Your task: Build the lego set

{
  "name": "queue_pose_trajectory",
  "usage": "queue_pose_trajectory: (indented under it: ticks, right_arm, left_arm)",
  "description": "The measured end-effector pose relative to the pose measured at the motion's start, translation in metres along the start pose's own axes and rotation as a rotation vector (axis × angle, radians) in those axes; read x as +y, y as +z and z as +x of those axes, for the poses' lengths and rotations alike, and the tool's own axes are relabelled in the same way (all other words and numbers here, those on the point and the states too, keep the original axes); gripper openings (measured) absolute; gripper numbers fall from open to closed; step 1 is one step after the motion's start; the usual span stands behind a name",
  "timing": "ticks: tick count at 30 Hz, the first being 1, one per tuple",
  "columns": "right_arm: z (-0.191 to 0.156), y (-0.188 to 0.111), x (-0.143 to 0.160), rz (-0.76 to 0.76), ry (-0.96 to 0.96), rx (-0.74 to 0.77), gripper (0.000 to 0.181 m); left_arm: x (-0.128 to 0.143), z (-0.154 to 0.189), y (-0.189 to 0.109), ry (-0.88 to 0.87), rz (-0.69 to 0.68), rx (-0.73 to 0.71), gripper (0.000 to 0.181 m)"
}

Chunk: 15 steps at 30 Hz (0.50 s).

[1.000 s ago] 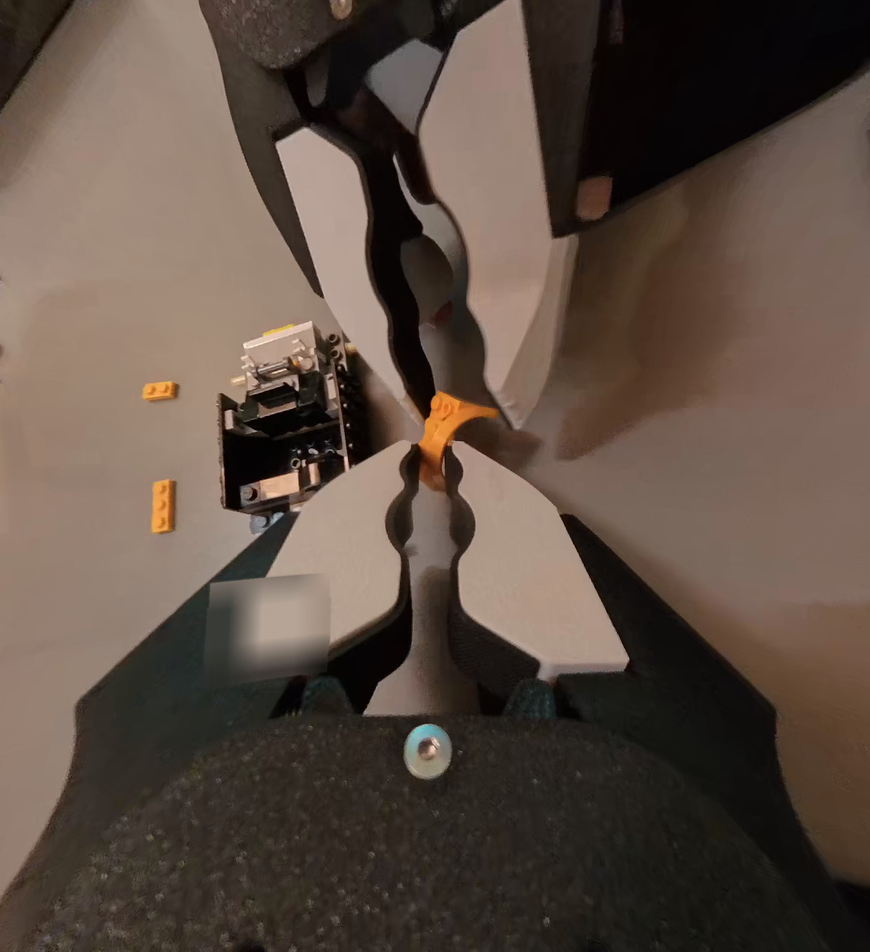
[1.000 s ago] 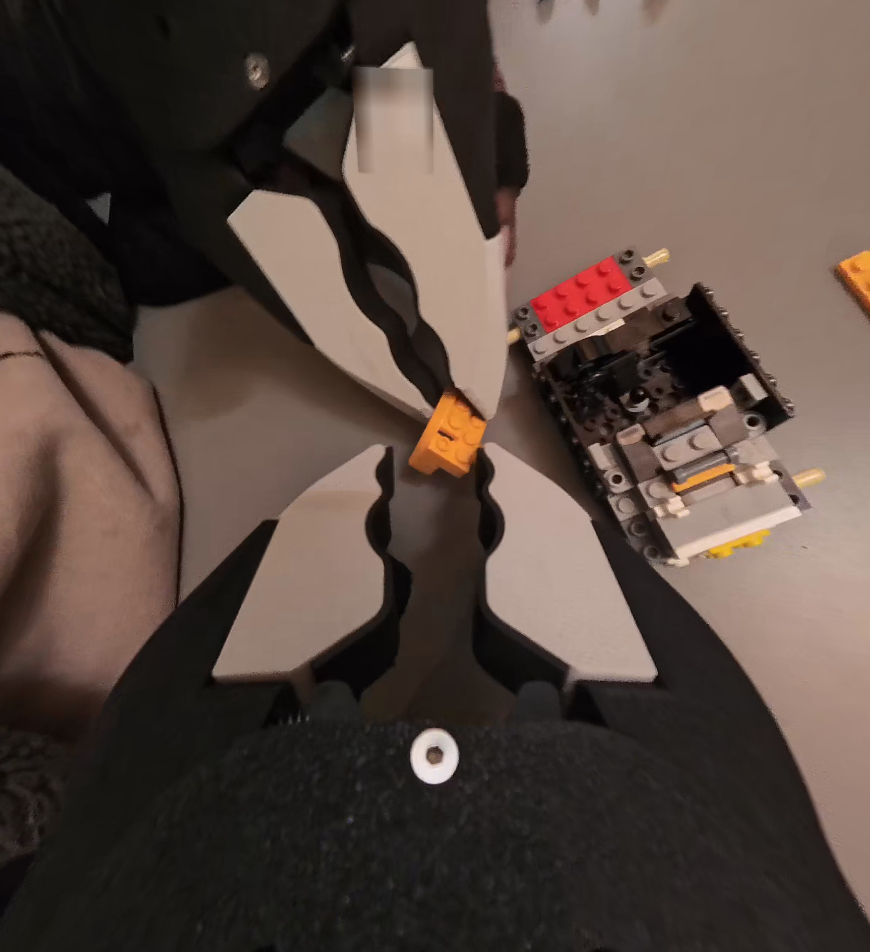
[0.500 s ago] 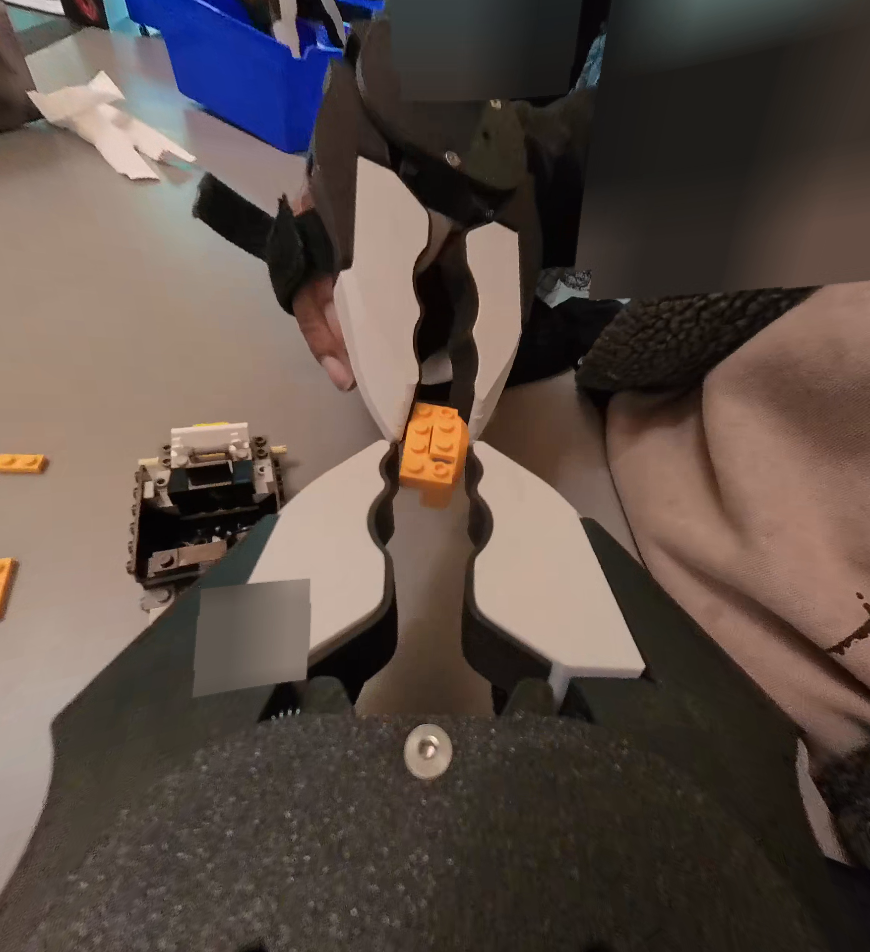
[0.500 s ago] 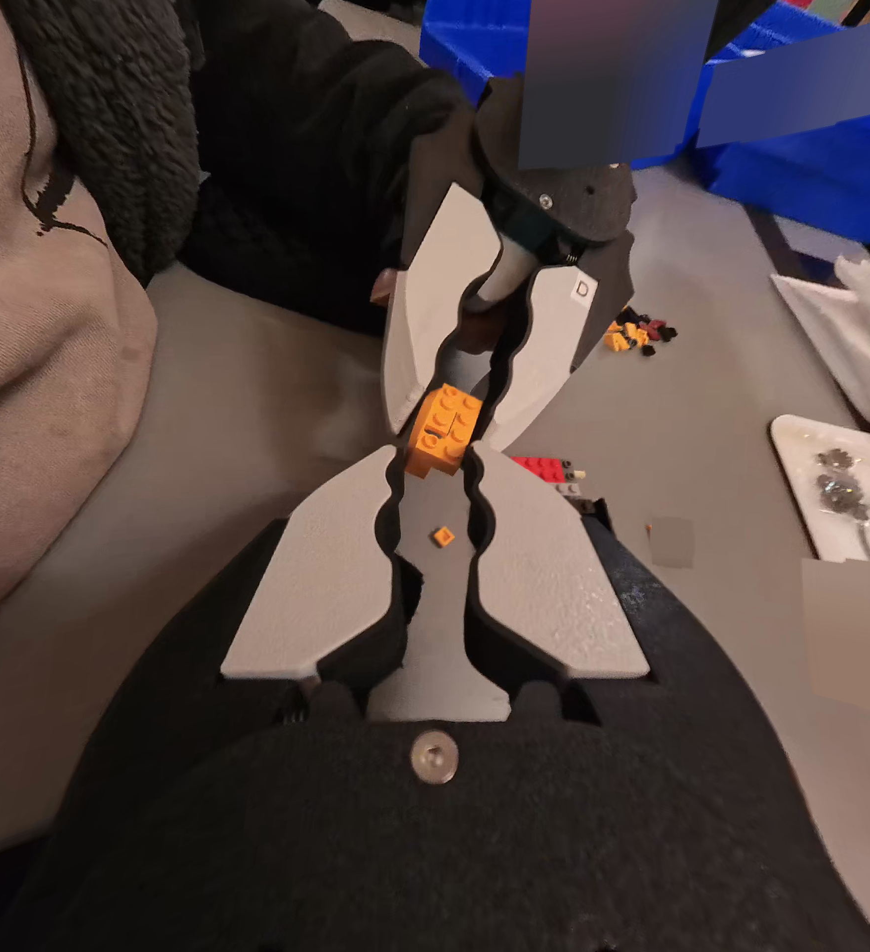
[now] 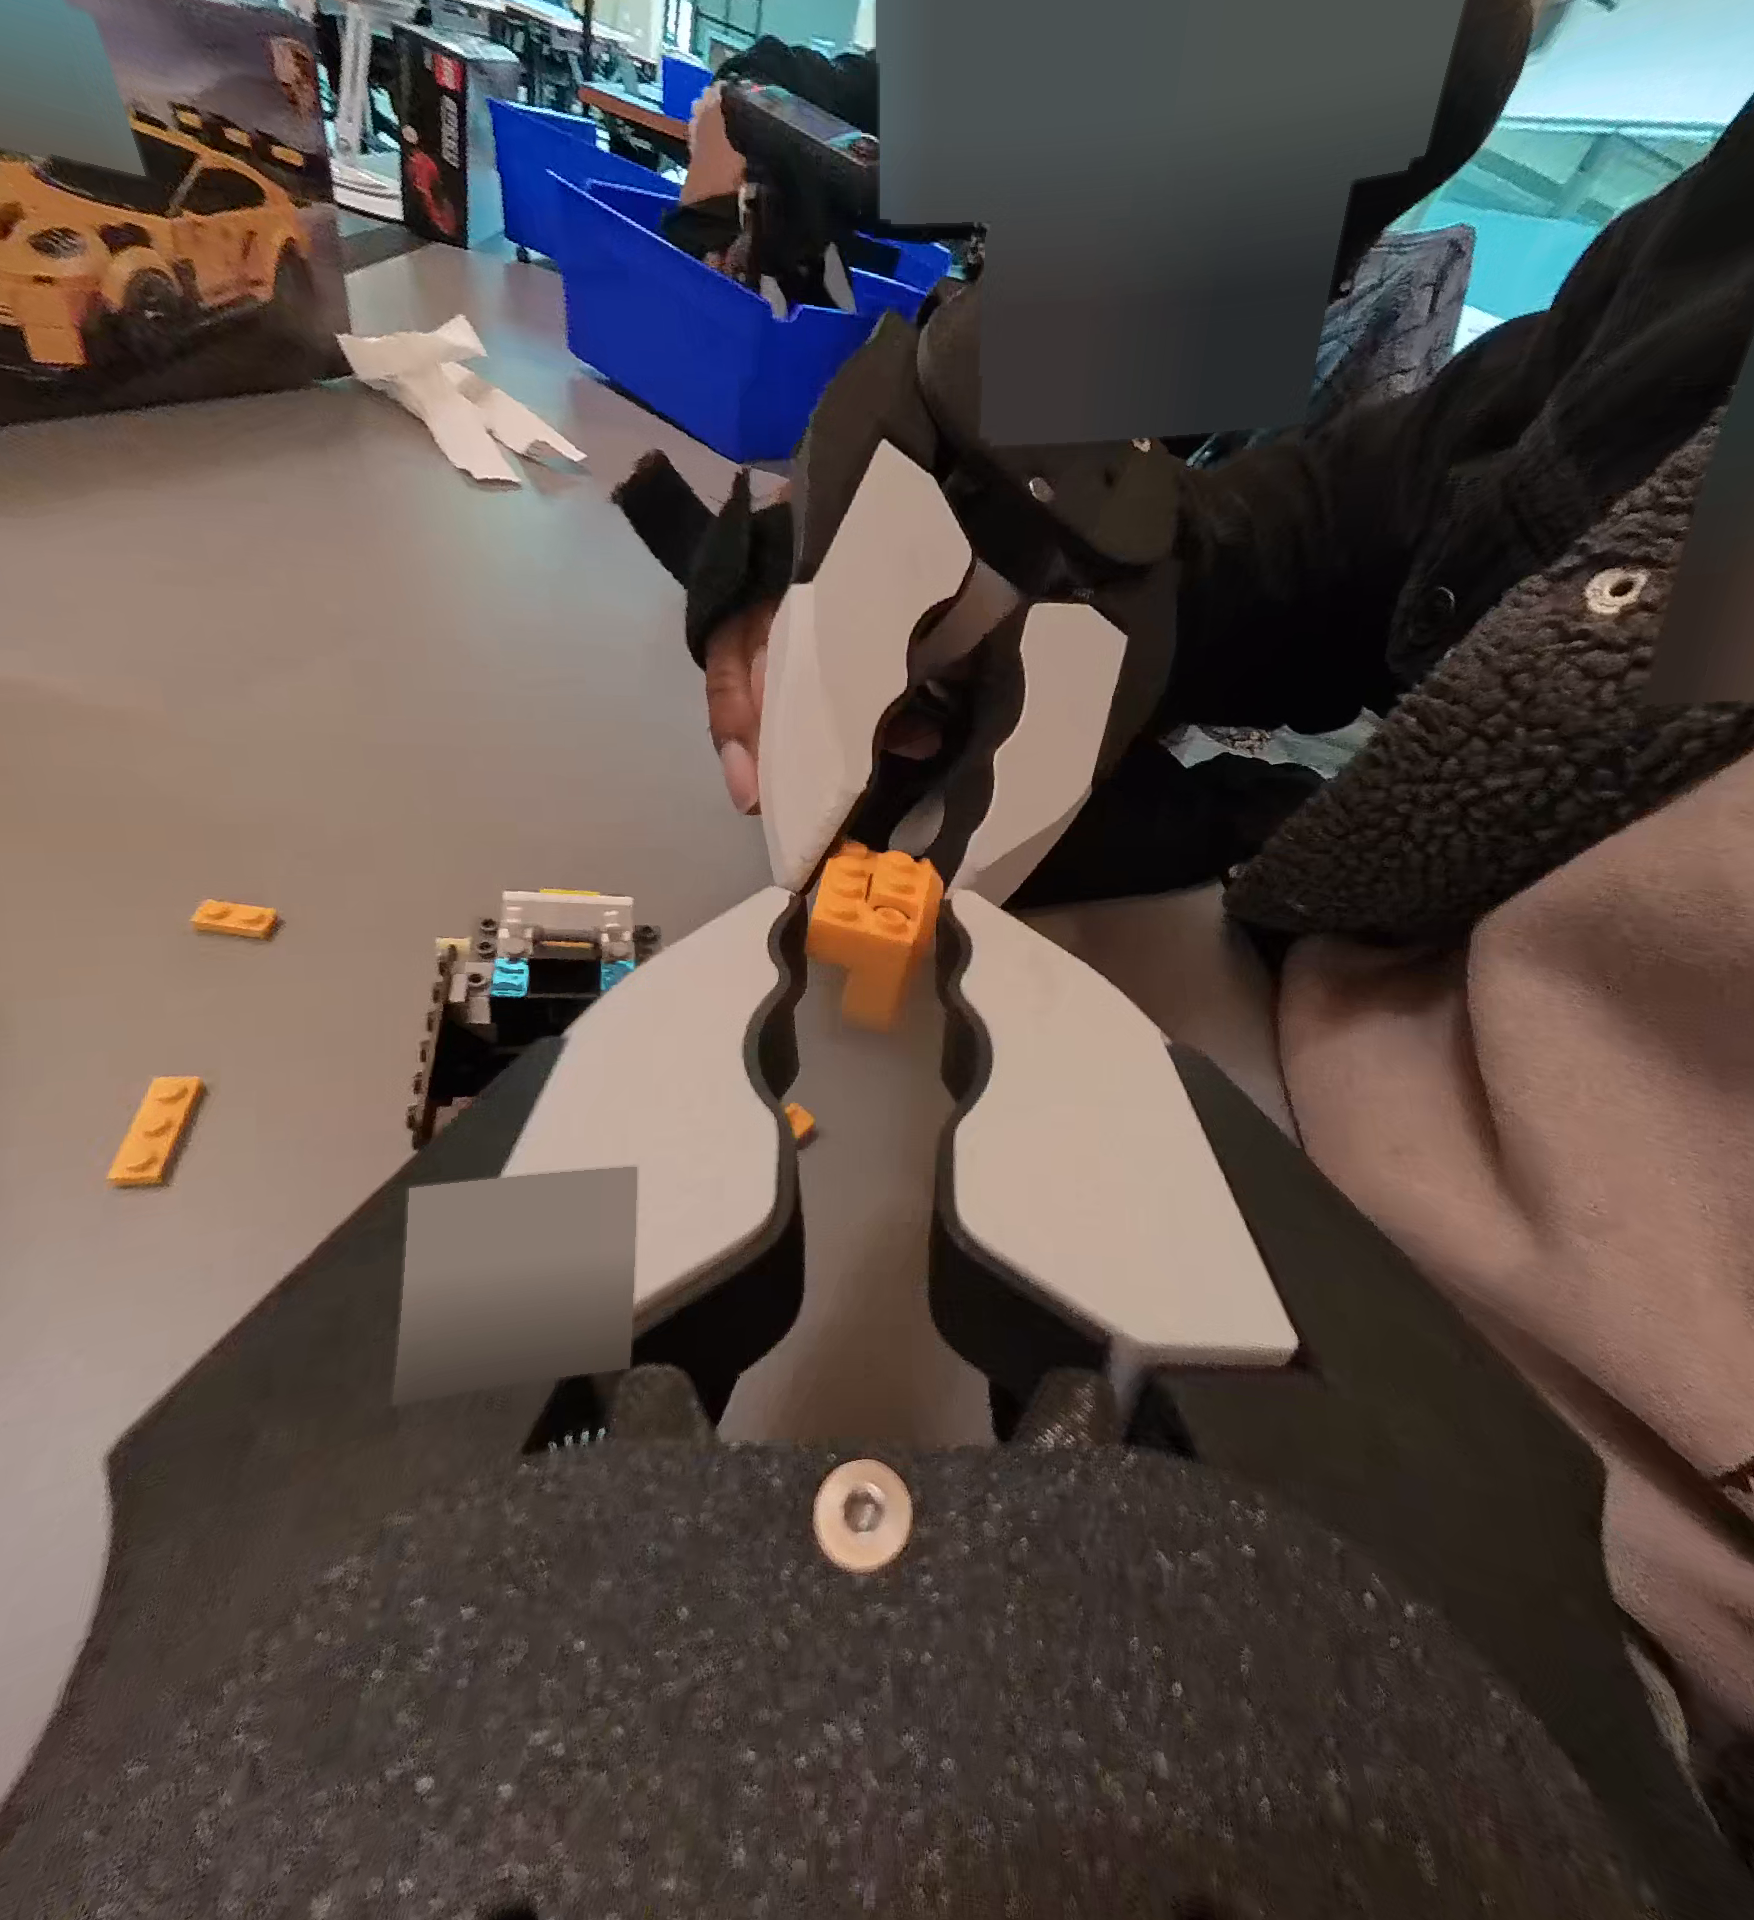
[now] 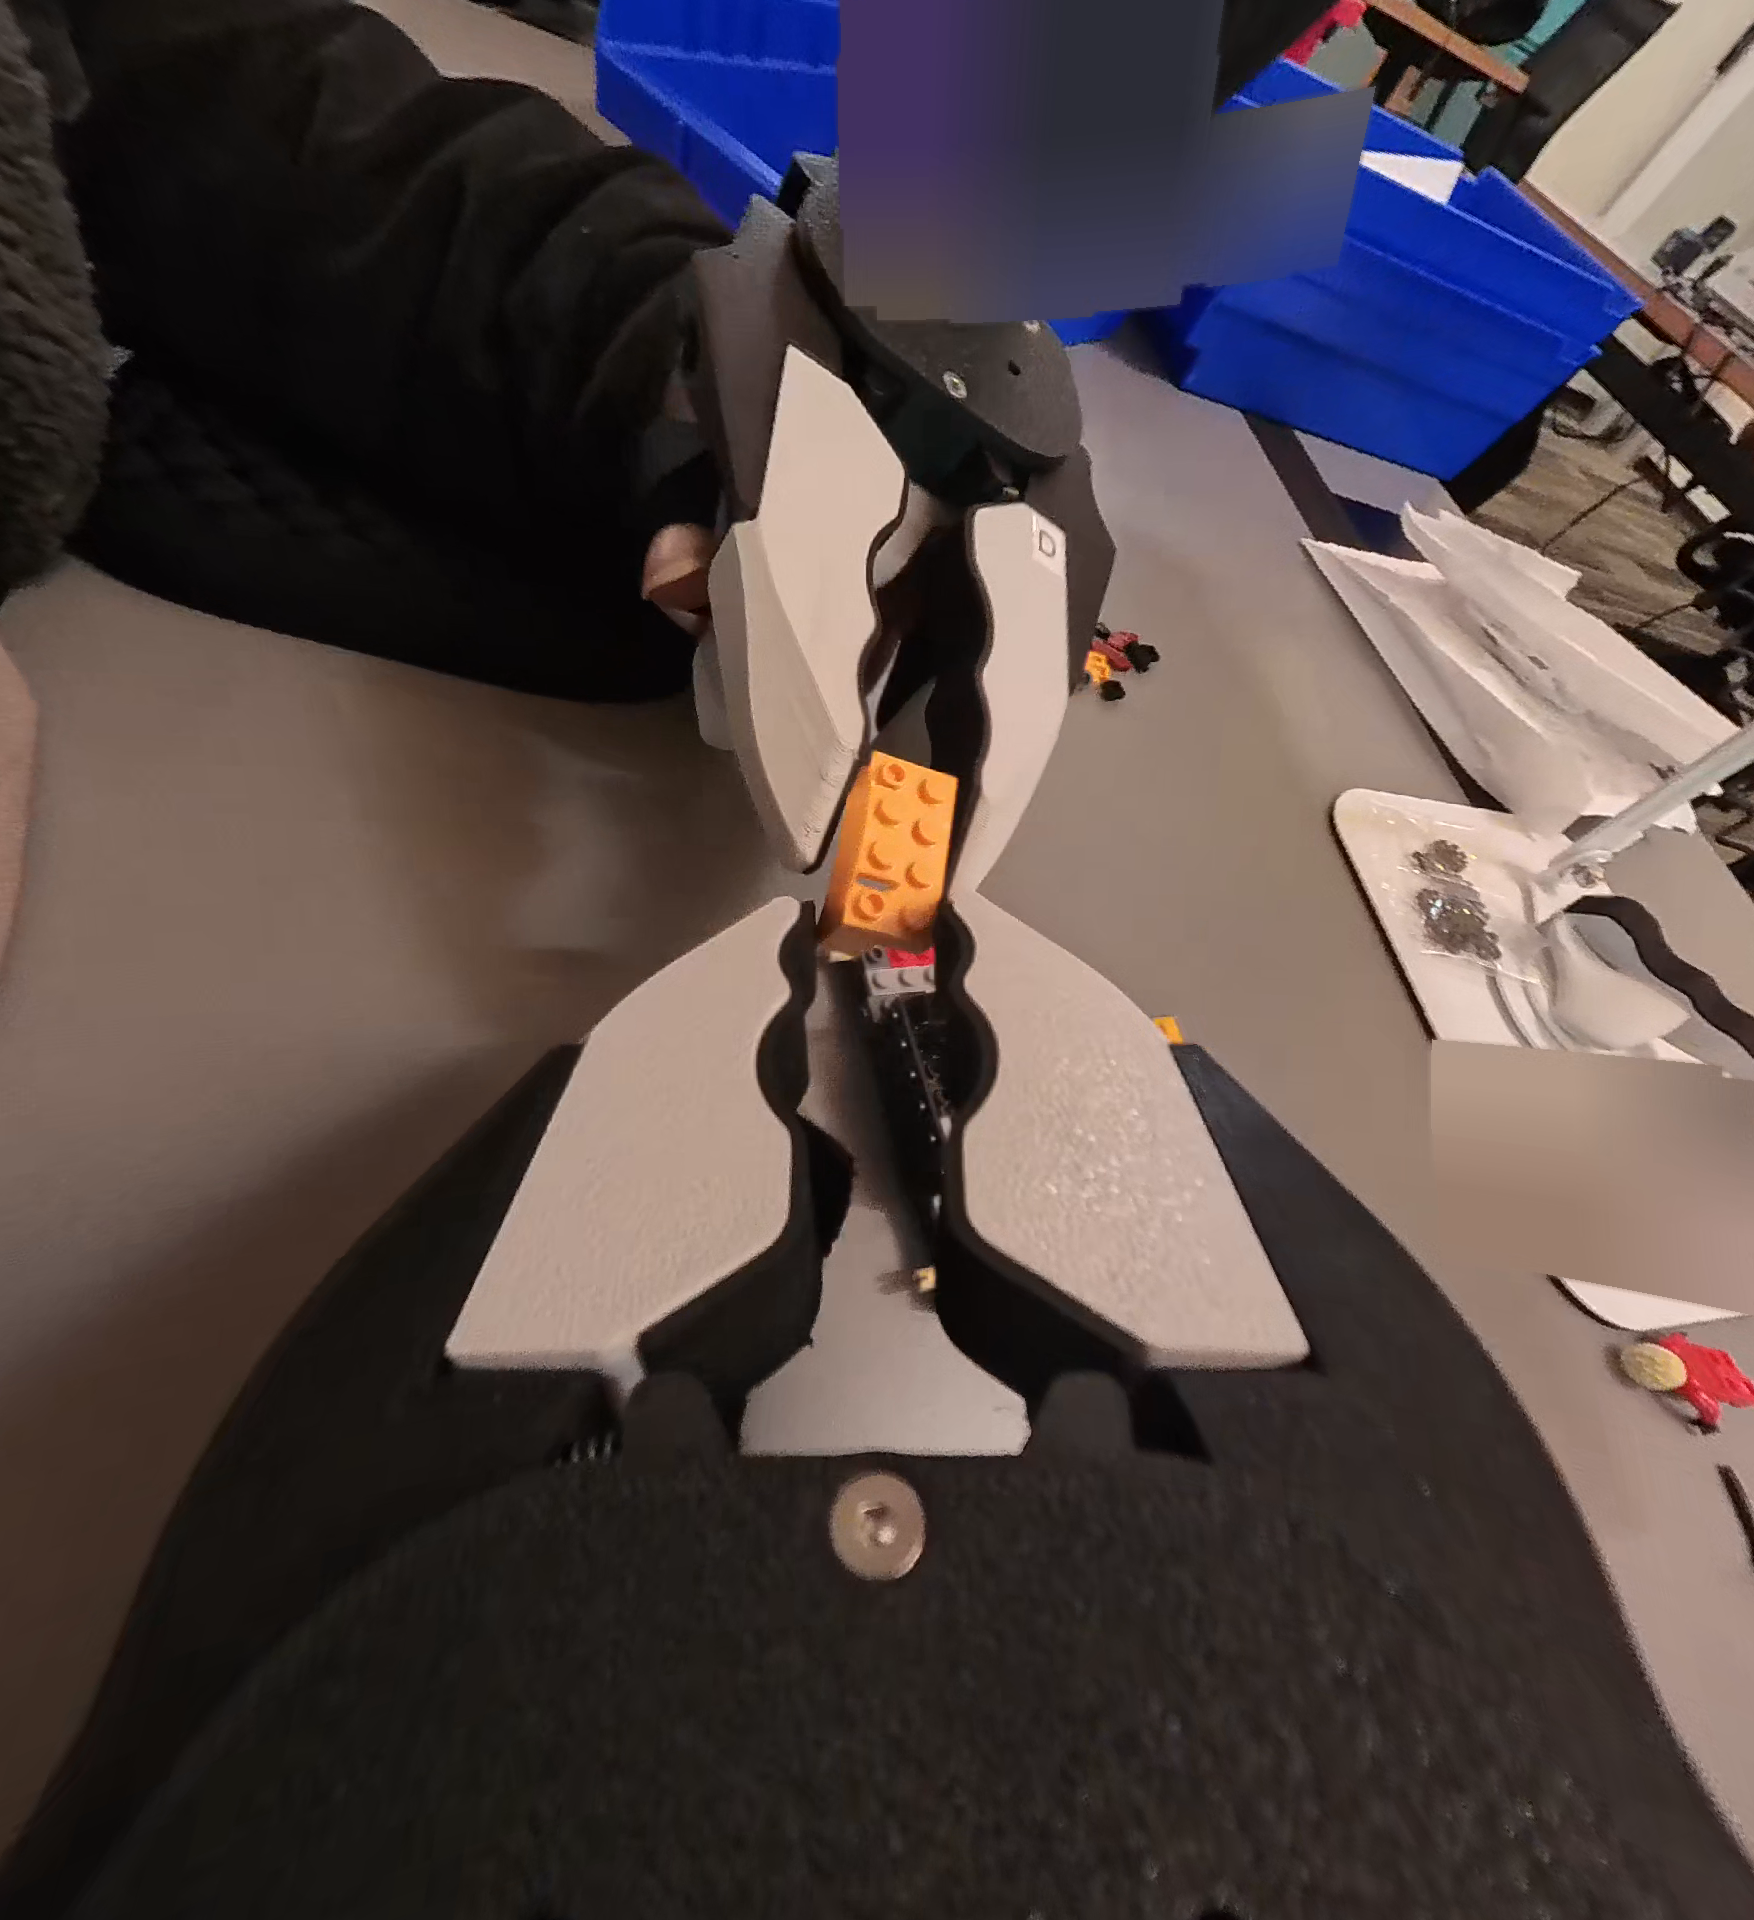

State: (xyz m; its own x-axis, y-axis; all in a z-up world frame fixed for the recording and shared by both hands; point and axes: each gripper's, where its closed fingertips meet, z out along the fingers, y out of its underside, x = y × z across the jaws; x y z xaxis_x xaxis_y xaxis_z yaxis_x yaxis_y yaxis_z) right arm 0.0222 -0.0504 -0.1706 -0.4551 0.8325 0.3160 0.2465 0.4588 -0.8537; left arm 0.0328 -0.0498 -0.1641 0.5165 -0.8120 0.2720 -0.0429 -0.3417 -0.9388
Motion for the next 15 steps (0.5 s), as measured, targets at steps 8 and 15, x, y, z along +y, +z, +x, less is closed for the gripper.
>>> queue_pose_trajectory:
  ticks: [8, 15]
  right_arm:
    - [0.0048, 0.0009, 0.0018, -0.005, 0.078, 0.005, 0.022]
    - [0.0044, 0.0014, 0.0024, 0.016, 0.116, 0.008, 0.020]
  left_arm:
    - [-0.0003, -0.0048, -0.0014, 0.044, -0.007, -0.048, 0.022]
    - [0.0015, -0.0051, -0.0008, 0.080, -0.025, -0.065, 0.022]
